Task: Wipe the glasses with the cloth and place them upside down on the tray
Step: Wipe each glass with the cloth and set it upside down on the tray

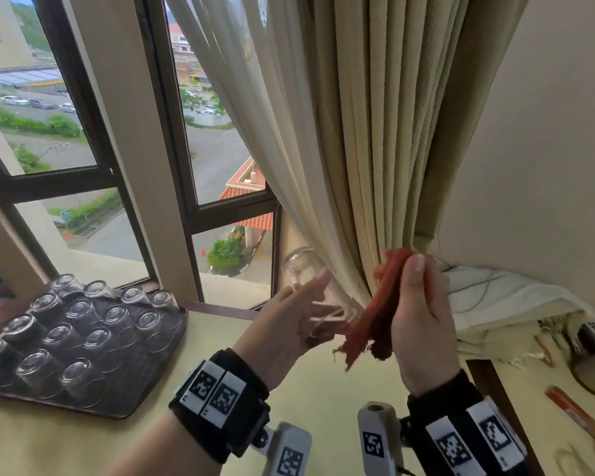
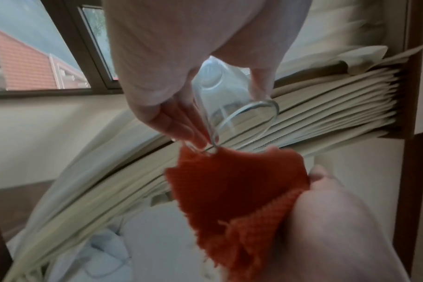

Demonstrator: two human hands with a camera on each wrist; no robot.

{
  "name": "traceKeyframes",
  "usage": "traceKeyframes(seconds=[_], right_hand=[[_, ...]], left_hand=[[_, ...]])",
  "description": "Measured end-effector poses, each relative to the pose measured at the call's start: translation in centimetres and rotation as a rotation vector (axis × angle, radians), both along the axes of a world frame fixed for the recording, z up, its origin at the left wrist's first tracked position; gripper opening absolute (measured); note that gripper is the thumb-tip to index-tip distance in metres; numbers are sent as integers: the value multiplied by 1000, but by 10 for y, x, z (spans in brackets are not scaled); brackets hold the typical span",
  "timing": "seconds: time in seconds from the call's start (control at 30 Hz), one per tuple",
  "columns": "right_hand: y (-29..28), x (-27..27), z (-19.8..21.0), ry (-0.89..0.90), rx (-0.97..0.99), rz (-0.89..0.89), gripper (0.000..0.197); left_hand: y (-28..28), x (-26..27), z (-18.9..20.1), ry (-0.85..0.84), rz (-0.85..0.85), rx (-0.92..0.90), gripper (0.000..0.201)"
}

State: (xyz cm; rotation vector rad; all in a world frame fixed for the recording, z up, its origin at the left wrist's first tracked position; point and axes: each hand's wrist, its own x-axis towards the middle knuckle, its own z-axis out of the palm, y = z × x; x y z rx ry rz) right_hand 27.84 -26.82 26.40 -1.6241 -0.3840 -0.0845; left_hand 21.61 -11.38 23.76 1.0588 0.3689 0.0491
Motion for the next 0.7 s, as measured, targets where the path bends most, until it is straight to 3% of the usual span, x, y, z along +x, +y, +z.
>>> traceKeyframes(seconds=[0.1,0.2,0.33,0.4,0.53,0.63,0.7], right_hand=[[3,-14,6,-5,-28,59,31],[16,-20,-2,-28,44,235,28],[27,-25,-9,-283,-68,146,29],[29,-24,-12,-443,-111,73,39],[29,-19,-9,-766,-292,53,23],[27,-21,-3,-815,-458,184,41],[25,-21,-3,-801,-570,251,55]], left_hand=[[4,6,1,-38,105,-138,76],[-2,8,3,-105,53,-249,71],[-6,4,14,-112,6,-252,71],[-2,2,17,-135,23,-221,71],[8,-1,19,-211,101,-219,72],[14,-4,22,-251,80,-154,91],[18,-5,24,-295,101,-97,92]])
